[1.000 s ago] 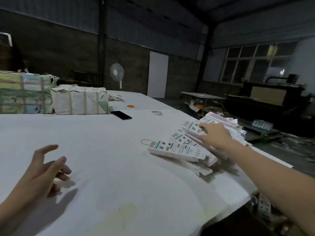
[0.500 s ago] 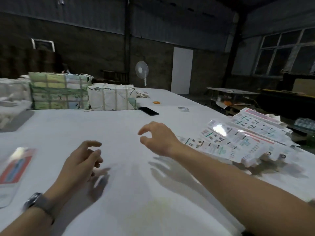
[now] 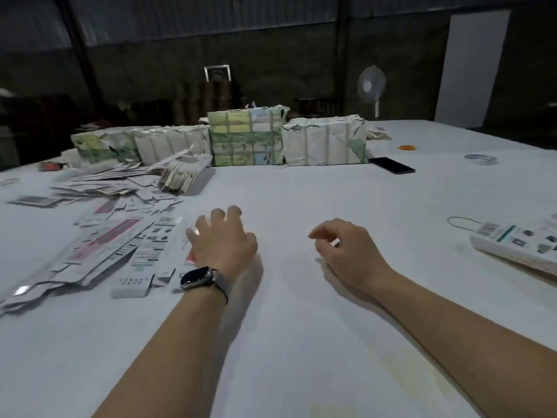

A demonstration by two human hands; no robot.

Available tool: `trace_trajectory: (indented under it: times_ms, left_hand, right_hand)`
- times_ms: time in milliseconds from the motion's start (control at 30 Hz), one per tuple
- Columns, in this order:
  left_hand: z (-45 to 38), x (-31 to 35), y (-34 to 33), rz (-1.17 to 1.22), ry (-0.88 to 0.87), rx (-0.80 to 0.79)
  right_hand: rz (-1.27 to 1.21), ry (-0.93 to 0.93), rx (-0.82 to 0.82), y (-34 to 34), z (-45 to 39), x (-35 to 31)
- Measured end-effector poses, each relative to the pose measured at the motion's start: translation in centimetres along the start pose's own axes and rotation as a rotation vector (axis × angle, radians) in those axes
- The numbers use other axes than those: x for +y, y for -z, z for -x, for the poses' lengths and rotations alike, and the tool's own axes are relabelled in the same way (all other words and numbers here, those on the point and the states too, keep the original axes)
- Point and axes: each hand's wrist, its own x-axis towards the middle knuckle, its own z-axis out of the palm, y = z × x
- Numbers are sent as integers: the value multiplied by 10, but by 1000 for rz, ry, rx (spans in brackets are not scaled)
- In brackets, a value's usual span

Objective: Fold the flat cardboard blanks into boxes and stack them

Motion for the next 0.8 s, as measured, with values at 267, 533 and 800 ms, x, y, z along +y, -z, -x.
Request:
trace_trajectory:
  times_ms: [267,533,800]
  left_hand:
    - [-8,-28,6,-28,97,-107]
    - [7,-2,39,164,-144,135]
    - [33,46,31,1131,-72,-15]
  right_hand:
    - [-79,-10,-8,0,2,-3]
    - [-118,-25,0,-1,0,-3]
    - [-493,-62,33,-1,-2,-9]
